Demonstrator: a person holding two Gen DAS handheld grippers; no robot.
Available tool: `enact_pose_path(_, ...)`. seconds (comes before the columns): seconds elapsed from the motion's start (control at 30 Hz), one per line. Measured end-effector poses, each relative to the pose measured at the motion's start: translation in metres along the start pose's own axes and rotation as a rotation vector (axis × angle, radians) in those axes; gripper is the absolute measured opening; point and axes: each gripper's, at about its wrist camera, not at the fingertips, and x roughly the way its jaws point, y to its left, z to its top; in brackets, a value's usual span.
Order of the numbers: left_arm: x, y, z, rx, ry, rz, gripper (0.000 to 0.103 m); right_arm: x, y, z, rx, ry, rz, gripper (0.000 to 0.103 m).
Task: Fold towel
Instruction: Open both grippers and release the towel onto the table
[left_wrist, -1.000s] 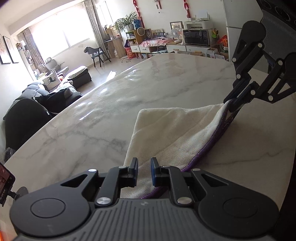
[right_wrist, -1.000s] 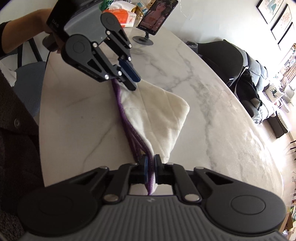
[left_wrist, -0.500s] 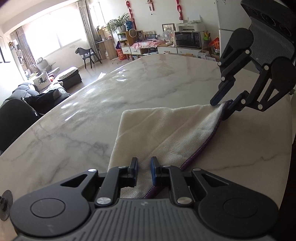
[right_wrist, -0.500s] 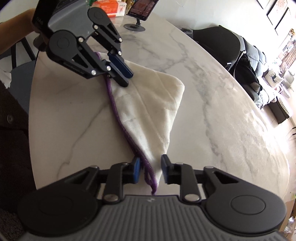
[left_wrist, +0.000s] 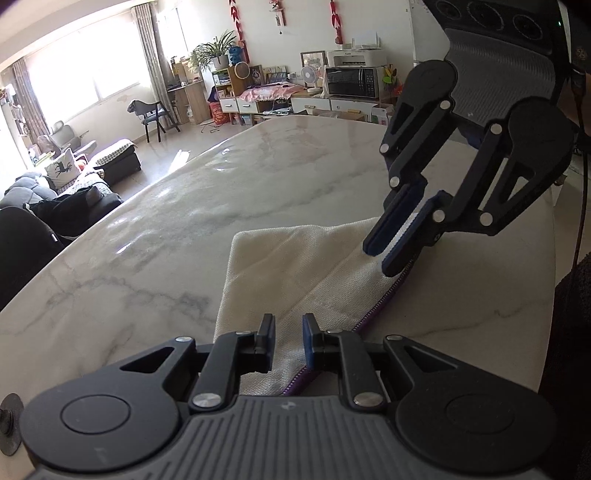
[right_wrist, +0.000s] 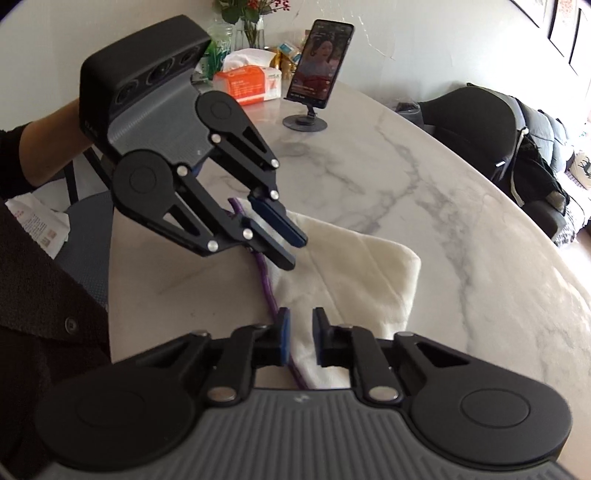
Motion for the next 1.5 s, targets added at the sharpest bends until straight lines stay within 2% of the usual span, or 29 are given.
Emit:
enact_pose_path(0.1, 0.000, 0.010, -0.005, 0.015, -0.003, -0.073, 0.017, 0.004, -0.004, 0.006, 0.007, -0.025, 0.037, 0.011)
enact_pose_path(0.17, 0.003, 0.019, -0.007, 0.023, 0.000, -0.111, 0.017, 0.011, 0.008, 0.017, -0.012, -0.046, 0.066, 0.011)
enact_pose_path(0.23, 0.009, 0.028, -0.010, 0.015, 0.009, -0.154, 0.017, 0.017, 0.001, 0.014, -0.025, -0.044, 0.092, 0.011)
enact_pose_path(0.3, 0.013, 0.037, -0.015, -0.005, 0.009, -0.200, 0.016, 0.020, -0.006, 0.006, -0.034, -0.028, 0.111, 0.011)
enact_pose_path(0.37, 0.013, 0.046, -0.023, -0.033, -0.012, -0.253, 0.016, 0.015, -0.015, -0.006, -0.036, -0.047, 0.126, 0.012)
enact_pose_path(0.57, 0.017, 0.063, -0.047, -0.125, -0.093, -0.319, 0.017, -0.009, -0.042, -0.046, -0.011, -0.094, 0.127, 0.017)
enact_pose_path(0.7, 0.018, 0.066, -0.055, -0.167, -0.119, -0.339, 0.017, -0.026, -0.049, -0.066, 0.025, -0.089, 0.099, 0.018)
enact_pose_path(0.8, 0.019, 0.067, -0.056, -0.177, -0.116, -0.343, 0.017, -0.038, -0.054, -0.081, 0.059, -0.084, 0.066, 0.031)
enact_pose_path(0.83, 0.018, 0.067, -0.055, -0.176, -0.111, -0.344, 0.017, -0.041, -0.055, -0.083, 0.073, -0.083, 0.059, 0.032)
enact_pose_path(0.97, 0.009, 0.077, -0.045, -0.188, -0.124, -0.345, 0.017, -0.040, -0.059, -0.075, 0.085, -0.098, 0.052, 0.031)
enact_pose_path(1.1, 0.016, 0.074, -0.023, -0.134, -0.127, -0.337, 0.017, -0.027, -0.065, -0.062, 0.082, -0.101, 0.054, 0.023)
enact_pose_path(1.17, 0.021, 0.071, -0.014, -0.093, -0.117, -0.322, 0.017, -0.021, -0.068, -0.056, 0.080, -0.102, 0.055, 0.022)
enact_pose_path(1.27, 0.032, 0.073, -0.006, -0.084, -0.112, -0.309, 0.017, -0.011, -0.072, -0.047, 0.078, -0.104, 0.057, 0.022)
enact_pose_path(1.5, 0.049, 0.077, -0.014, -0.095, -0.077, -0.310, 0.017, 0.011, -0.081, -0.025, 0.073, -0.108, 0.061, 0.020)
